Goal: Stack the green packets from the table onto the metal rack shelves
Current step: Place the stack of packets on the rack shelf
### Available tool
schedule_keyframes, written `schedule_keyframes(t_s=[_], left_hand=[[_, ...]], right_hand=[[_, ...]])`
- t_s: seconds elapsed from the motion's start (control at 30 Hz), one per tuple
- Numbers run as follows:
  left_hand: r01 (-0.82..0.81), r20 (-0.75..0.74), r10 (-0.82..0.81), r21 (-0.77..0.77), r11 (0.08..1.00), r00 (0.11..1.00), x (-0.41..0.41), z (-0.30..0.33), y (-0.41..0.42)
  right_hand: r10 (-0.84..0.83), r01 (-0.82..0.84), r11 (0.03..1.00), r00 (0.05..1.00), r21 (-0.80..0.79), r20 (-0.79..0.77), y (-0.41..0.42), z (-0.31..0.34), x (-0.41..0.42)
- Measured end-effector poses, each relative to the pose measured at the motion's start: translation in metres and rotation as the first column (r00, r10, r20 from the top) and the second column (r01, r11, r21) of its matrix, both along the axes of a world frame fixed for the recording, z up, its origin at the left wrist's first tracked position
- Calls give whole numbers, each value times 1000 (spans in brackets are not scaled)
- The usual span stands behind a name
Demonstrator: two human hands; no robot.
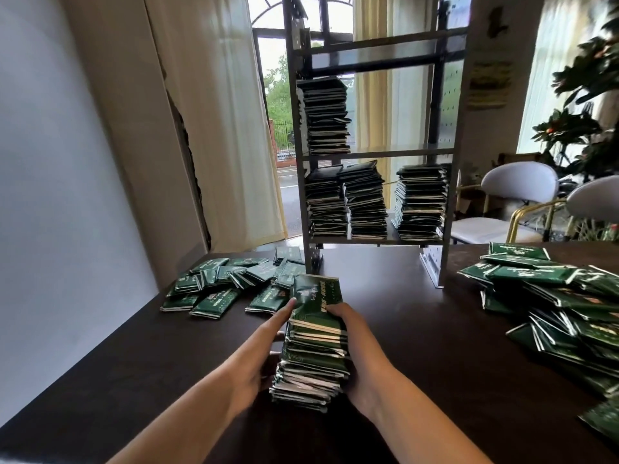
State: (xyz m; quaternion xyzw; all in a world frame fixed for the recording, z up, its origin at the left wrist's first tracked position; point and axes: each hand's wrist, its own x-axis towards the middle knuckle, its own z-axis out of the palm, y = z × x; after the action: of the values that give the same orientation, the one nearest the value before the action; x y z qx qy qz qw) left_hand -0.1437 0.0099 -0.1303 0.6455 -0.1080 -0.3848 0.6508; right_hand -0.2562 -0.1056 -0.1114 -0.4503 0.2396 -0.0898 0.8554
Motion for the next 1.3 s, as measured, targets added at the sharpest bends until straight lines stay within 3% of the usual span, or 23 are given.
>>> schedule_keyframes(t_s=[0.17, 0.37, 0.57, 0.73, 0.87, 0.93, 1.0, 1.1, 1.3], left_hand=[[-1, 41, 2, -29, 1000, 999, -12, 9, -10], [8, 86, 9, -203, 979, 996, -21, 43, -25], [16, 242, 67, -322, 947, 968, -14, 129, -53], [198, 342, -50, -411, 890, 938, -21, 215, -81], [246, 342, -100, -418, 874, 934, -23, 271, -98], [247, 309, -117, -427, 870, 944, -22, 289, -109], [268, 271, -165, -408, 873, 948, -22, 297, -119], [316, 198, -256, -395, 862, 946, -17, 296, -136], [280, 80, -269, -341, 897, 960, 2, 284, -162]], right_hand=[[-49, 48, 999, 999, 19, 25, -3, 2, -3], [-58, 62, 994, 997, -90, 47, -13, 35, -7], [-87, 125, 977, 974, -175, 208, -34, 130, -10], [-173, 268, 919, 934, -288, 314, -53, 213, -7], [-200, 365, 868, 878, -337, 435, -66, 272, -15], [-180, 407, 801, 863, -439, 472, -76, 292, -13], [-169, 439, 691, 870, -574, 462, -87, 300, -9], [-201, 394, 663, 913, -637, 356, -106, 304, 2], [-199, 208, 759, 976, -617, 85, -122, 306, 11]])
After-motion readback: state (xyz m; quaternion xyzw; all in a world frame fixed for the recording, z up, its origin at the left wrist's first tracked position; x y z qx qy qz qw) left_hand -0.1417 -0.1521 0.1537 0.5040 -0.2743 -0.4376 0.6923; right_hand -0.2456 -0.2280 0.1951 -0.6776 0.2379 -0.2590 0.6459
